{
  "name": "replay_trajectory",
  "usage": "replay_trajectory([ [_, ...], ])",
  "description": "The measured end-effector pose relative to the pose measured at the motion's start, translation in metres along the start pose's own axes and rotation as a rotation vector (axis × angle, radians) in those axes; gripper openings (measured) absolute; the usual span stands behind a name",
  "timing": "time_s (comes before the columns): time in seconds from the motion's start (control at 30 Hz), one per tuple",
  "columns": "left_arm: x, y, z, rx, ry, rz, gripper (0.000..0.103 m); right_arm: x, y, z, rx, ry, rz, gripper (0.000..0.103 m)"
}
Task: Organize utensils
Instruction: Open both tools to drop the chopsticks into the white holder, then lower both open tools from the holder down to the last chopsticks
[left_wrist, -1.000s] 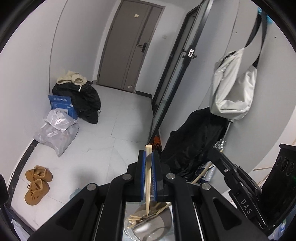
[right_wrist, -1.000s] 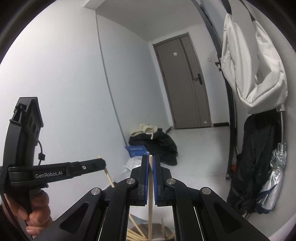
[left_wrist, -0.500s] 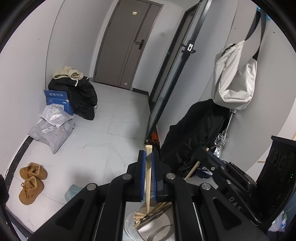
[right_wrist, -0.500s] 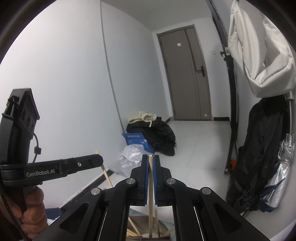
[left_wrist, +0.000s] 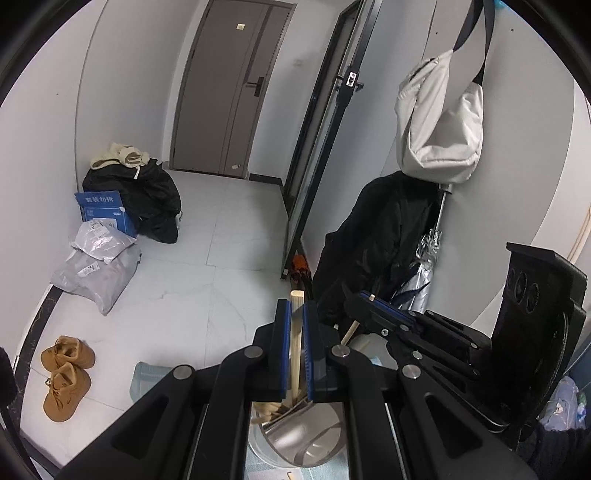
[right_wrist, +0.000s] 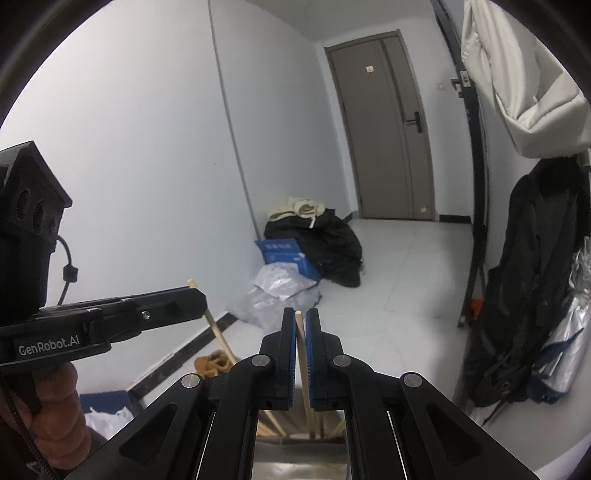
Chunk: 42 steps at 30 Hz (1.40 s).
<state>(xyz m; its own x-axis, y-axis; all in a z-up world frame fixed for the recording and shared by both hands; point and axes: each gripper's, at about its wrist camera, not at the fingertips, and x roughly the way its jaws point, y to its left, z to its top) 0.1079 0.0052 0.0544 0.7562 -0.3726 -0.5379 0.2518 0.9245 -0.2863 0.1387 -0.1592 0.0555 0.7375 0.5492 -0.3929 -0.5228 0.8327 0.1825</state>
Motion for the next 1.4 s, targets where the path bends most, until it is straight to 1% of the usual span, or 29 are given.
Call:
replay_trajectory([
  [0.13,0.002,-0.006,-0.009,0.021,0.033,-0.015,0.002,0.002,-0.004,-0.011,0.017,0.034,0.031,0.005],
  [0.2,0.002,-0.008,-0.013,0.031,0.041,-0.013,0.002,0.001,-0.002,-0.017,0.007,0.047,0.03,0.006],
  [0.23,0.003,-0.008,-0.014,0.032,0.049,-0.015,0.002,0.001,-0.002,-0.019,0.007,0.059,0.044,0.005],
  [0.3,0.006,-0.007,-0.018,0.023,0.073,-0.015,0.002,0.002,0.0,-0.024,0.001,0.075,0.047,0.005],
  [0.37,0.012,-0.006,-0.022,0.013,0.113,-0.011,0.003,0.003,0.0,-0.029,-0.007,0.095,0.054,0.006],
  [0.43,0.015,-0.003,-0.026,-0.01,0.131,-0.008,0.003,0.006,0.0,-0.034,-0.009,0.122,0.047,0.008],
  [0.53,0.017,-0.002,-0.031,-0.036,0.158,-0.011,0.003,0.007,-0.006,-0.04,0.02,0.159,0.052,0.008],
  [0.6,0.013,-0.004,-0.034,-0.04,0.158,-0.003,0.004,0.003,-0.007,-0.044,0.034,0.171,0.05,0.008],
  [0.63,0.01,-0.005,-0.034,-0.041,0.154,-0.003,0.008,-0.003,-0.007,-0.045,0.037,0.166,0.049,0.009],
  [0.67,0.009,-0.006,-0.035,-0.041,0.151,-0.005,0.018,-0.009,-0.007,-0.045,0.038,0.155,0.042,0.011],
  [0.7,0.006,-0.007,-0.035,-0.041,0.144,-0.004,0.024,-0.013,-0.006,-0.045,0.039,0.148,0.04,0.014],
  [0.73,0.003,-0.009,-0.036,-0.038,0.131,-0.002,0.038,-0.017,-0.005,-0.047,0.041,0.14,0.039,0.02],
  [0.77,-0.003,-0.011,-0.037,-0.029,0.105,0.007,0.044,-0.023,-0.005,-0.047,0.044,0.129,0.034,0.023],
  [0.8,-0.006,-0.012,-0.037,-0.024,0.084,0.017,0.046,-0.029,-0.004,-0.047,0.049,0.121,0.026,0.028],
  [0.83,-0.008,-0.012,-0.038,-0.022,0.074,0.021,0.05,-0.035,-0.004,-0.048,0.06,0.115,0.02,0.029],
  [0.9,-0.011,-0.012,-0.04,-0.03,0.082,0.017,0.05,-0.049,-0.005,-0.049,0.085,0.107,0.014,0.033],
  [0.97,-0.016,-0.014,-0.044,-0.03,0.069,0.037,0.05,-0.063,-0.006,-0.051,0.108,0.098,-0.002,0.035],
  [1.07,-0.027,-0.016,-0.052,-0.03,0.034,0.096,0.05,-0.084,-0.007,-0.056,0.138,0.073,-0.02,0.04],
  [1.1,-0.028,-0.015,-0.053,-0.031,0.036,0.101,0.05,-0.089,-0.007,-0.057,0.146,0.067,-0.023,0.042],
  [1.17,-0.032,-0.016,-0.059,-0.042,0.039,0.135,0.05,-0.098,-0.007,-0.061,0.154,0.055,-0.03,0.046],
  [1.27,-0.04,-0.016,-0.069,-0.081,0.024,0.176,0.051,-0.107,-0.001,-0.068,0.149,0.035,-0.053,0.052],
  [1.3,-0.041,-0.015,-0.071,-0.09,0.019,0.187,0.052,-0.11,0.002,-0.07,0.148,0.03,-0.058,0.055],
  [1.37,-0.046,-0.013,-0.076,-0.11,0.012,0.2,0.061,-0.115,0.007,-0.076,0.151,0.024,-0.073,0.058],
  [1.4,-0.048,-0.012,-0.079,-0.116,0.006,0.204,0.063,-0.117,0.009,-0.08,0.155,0.023,-0.087,0.06],
])
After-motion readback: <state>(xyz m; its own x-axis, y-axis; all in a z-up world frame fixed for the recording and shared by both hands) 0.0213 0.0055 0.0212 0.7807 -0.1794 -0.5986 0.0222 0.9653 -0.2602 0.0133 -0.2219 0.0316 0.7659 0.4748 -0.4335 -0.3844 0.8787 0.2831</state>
